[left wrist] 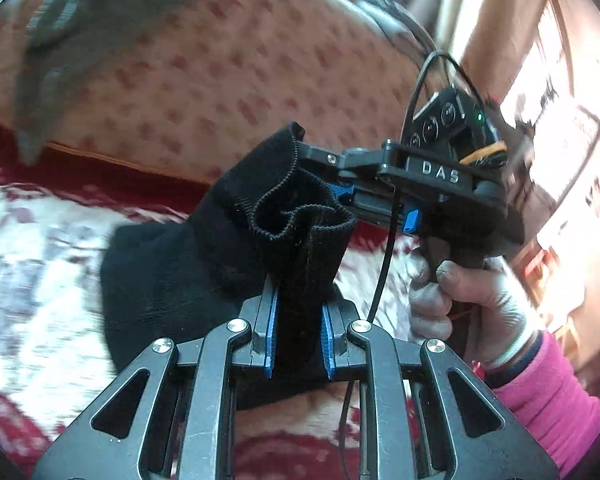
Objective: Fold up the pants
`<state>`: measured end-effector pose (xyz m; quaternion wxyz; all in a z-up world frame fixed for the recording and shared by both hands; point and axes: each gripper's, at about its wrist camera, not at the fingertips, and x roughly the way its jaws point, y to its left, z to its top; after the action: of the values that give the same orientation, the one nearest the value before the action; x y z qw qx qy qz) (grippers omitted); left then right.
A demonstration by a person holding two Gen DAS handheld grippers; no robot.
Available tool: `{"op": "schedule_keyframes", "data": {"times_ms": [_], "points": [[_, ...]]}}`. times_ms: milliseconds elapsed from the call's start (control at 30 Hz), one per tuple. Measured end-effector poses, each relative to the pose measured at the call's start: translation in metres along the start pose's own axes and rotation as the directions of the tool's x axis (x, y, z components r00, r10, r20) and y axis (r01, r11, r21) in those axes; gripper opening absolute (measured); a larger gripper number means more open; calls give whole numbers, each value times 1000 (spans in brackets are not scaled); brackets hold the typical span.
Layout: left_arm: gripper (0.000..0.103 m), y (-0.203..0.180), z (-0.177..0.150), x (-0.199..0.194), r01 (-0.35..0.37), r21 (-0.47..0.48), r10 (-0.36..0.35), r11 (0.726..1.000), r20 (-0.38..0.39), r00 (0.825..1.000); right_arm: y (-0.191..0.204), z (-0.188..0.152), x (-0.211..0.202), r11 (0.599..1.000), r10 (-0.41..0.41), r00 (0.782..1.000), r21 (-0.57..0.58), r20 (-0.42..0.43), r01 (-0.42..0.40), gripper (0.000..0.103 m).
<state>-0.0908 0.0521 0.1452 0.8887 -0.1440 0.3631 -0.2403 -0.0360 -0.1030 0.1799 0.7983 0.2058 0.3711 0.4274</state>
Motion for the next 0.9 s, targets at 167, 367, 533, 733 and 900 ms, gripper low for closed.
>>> {"op": "schedule_keyframes", "data": {"times_ms": [167, 367, 533, 733, 900], "points": [[17, -22, -25, 59, -7, 34, 11, 999, -120, 993, -54, -42, -42, 991, -83, 996, 111, 23, 80, 20], [17, -37, -39, 94, -13, 66, 24, 998, -169, 985, -113, -73, -70, 947, -223, 975, 244, 23, 211, 20], [41, -32, -35, 92, 52, 25, -46, 998, -193, 980, -129, -89, -86, 901, -320, 947, 310, -1, 304, 38], [56, -42, -36, 53, 78, 93, -62, 993, -163, 985, -114, -94, -106, 877, -372, 927, 343, 41, 337, 47], [56, -15, -32, 25, -7, 106, 19, 994, -110, 994, -74, -87, -120, 904, -376, 920, 263, 107, 338, 47]]}}
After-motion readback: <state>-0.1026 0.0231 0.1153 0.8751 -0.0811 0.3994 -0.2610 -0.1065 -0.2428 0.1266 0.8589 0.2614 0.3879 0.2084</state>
